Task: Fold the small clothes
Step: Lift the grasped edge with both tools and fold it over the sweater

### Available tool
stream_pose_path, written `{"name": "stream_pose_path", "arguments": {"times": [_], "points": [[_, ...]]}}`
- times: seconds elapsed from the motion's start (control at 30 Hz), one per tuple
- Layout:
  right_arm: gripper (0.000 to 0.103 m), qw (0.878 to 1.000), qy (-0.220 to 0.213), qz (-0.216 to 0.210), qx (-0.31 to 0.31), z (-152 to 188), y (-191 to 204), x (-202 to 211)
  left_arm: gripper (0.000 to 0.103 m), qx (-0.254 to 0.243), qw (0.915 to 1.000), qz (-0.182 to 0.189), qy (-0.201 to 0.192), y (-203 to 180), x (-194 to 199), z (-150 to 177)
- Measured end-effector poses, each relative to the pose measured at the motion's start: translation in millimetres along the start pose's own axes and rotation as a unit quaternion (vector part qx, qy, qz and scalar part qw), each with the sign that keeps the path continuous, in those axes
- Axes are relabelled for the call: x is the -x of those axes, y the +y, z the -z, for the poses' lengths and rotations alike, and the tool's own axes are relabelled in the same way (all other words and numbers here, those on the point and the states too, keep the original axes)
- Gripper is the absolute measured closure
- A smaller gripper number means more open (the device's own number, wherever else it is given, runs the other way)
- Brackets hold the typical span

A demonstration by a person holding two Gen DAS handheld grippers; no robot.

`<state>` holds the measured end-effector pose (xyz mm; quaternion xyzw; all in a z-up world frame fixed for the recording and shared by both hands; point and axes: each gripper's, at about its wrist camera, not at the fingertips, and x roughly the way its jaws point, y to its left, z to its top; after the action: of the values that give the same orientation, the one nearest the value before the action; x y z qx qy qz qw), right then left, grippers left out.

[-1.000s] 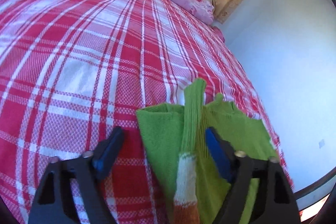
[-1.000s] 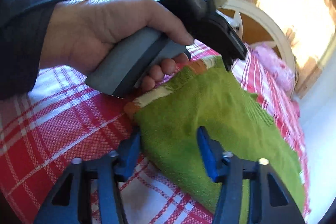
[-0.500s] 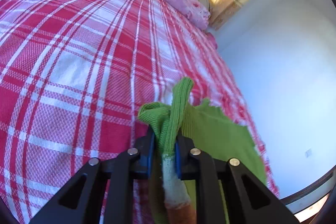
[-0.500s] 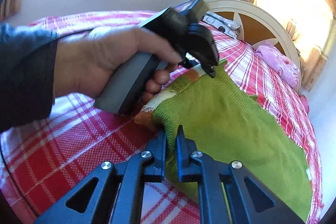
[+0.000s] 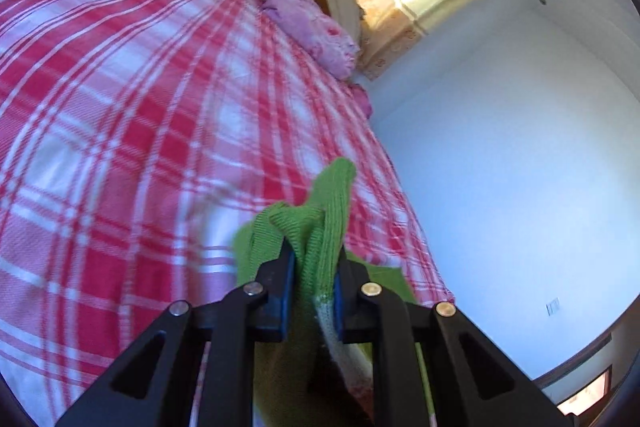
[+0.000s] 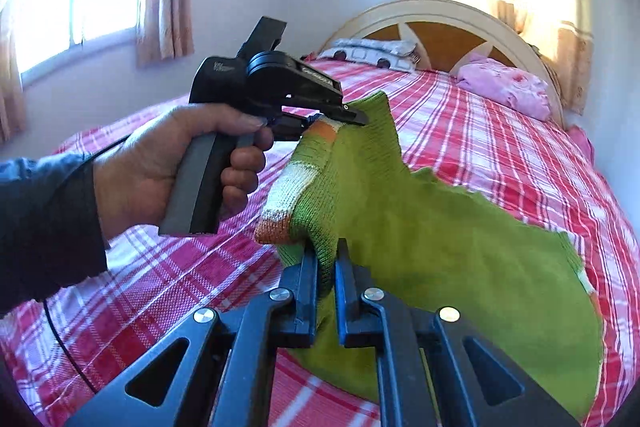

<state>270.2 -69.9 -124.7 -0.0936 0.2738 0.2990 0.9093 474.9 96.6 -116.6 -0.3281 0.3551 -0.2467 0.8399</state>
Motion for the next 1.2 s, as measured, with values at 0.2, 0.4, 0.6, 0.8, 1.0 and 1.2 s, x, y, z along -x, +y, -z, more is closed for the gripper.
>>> {"name": "stream_pose_path", "arguments": {"times": [0.2,0.4,0.6,0.8,1.0,1.2], "points": [[0.097,0.999,-0.033,0.006,-0.036,1.2,-37.0,26.9,0.087,-0.03,0.9995,0.012,0.005,-48.7,-18.9,1.6],[0.097,0.996,-0.053,0.007,-0.076,6.5,-73.0,53.6,0.087,-0.062,0.9977,0.022,0.018,-93.4,-42.1,8.5],[0.097,0.991,-0.058,-0.002,-0.123,20.7,-112.6,70.5,0.087,-0.091,0.9947,0.025,0.04,-131.0,-70.6,20.2],[0.097,0.984,-0.06,-0.001,-0.169,41.6,-145.7,83.1,0.087,-0.112,0.9908,0.02,0.072,-156.3,-107.9,38.3],[0.097,0.972,-0.045,-0.004,-0.231,72.2,-174.7,88.7,0.087,-0.139,0.9841,0.008,0.11,-175.6,-146.5,62.1],[0.097,0.959,-0.036,0.003,-0.282,102.9,-197.7,92.3,0.087,-0.163,0.9772,-0.006,0.136,-195.0,-178.6,86.9]]}}
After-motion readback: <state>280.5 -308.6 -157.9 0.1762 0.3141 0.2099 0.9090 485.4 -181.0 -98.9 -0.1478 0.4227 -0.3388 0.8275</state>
